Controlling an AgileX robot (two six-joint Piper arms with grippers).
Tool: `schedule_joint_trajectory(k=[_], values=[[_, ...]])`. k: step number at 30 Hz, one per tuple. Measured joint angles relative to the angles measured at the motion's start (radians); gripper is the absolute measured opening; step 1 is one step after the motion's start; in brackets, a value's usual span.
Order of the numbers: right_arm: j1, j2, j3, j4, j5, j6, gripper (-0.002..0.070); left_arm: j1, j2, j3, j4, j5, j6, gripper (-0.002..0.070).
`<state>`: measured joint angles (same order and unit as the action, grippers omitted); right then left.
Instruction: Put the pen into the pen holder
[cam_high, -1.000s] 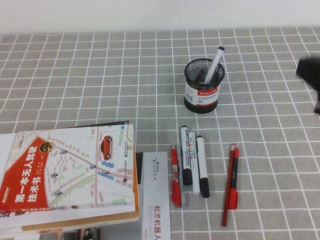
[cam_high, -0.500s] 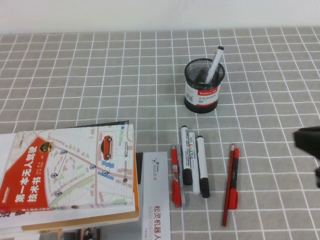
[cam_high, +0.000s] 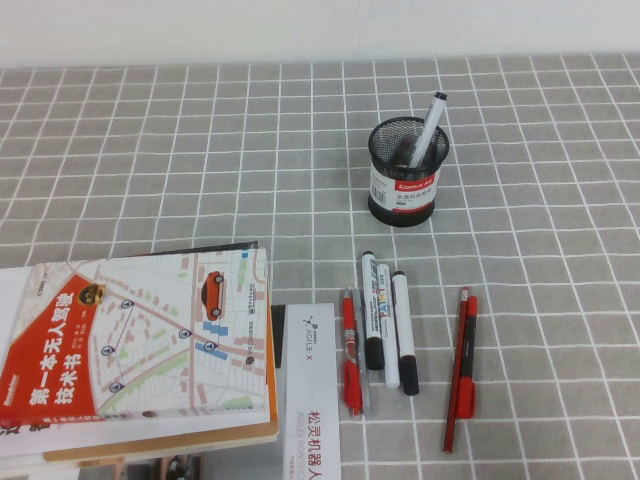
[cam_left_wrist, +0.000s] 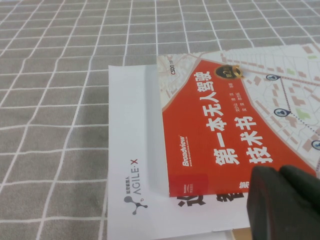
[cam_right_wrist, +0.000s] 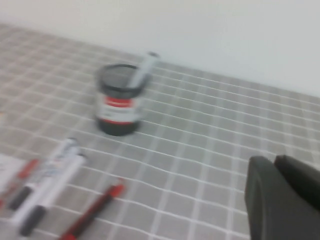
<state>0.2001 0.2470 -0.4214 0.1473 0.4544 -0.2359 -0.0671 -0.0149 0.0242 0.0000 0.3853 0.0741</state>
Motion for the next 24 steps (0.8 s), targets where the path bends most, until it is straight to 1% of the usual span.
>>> schedule_joint_trajectory(k=[3, 5, 10, 14, 19, 21, 24], values=[[-0.079, -0.121, 0.095, 0.022, -0.001, 0.0, -0.0013, 0.0, 0.0, 0.0, 0.0, 0.0, 0.0, -0.0003], [-0.105, -0.18, 0.141, 0.028, -0.001, 0.0, -0.0013, 0.0, 0.0, 0.0, 0.0, 0.0, 0.0, -0.0003], [-0.115, -0.257, 0.233, 0.036, -0.029, 0.0, -0.0013, 0.0, 0.0, 0.0, 0.0, 0.0, 0.0, -0.0003], [-0.115, -0.257, 0.342, 0.01, -0.128, 0.003, -0.0013, 0.0, 0.0, 0.0, 0.0, 0.0, 0.0, -0.0003], [-0.117, -0.259, 0.443, -0.051, -0.229, 0.117, -0.0013, 0.0, 0.0, 0.0, -0.005, 0.0, 0.0, -0.0003], [-0.117, -0.259, 0.445, -0.085, -0.218, 0.178, -0.0013, 0.0, 0.0, 0.0, 0.0, 0.0, 0.0, -0.0003], [-0.117, -0.259, 0.447, -0.107, -0.165, 0.224, -0.0013, 0.0, 0.0, 0.0, 0.0, 0.0, 0.0, -0.0003]])
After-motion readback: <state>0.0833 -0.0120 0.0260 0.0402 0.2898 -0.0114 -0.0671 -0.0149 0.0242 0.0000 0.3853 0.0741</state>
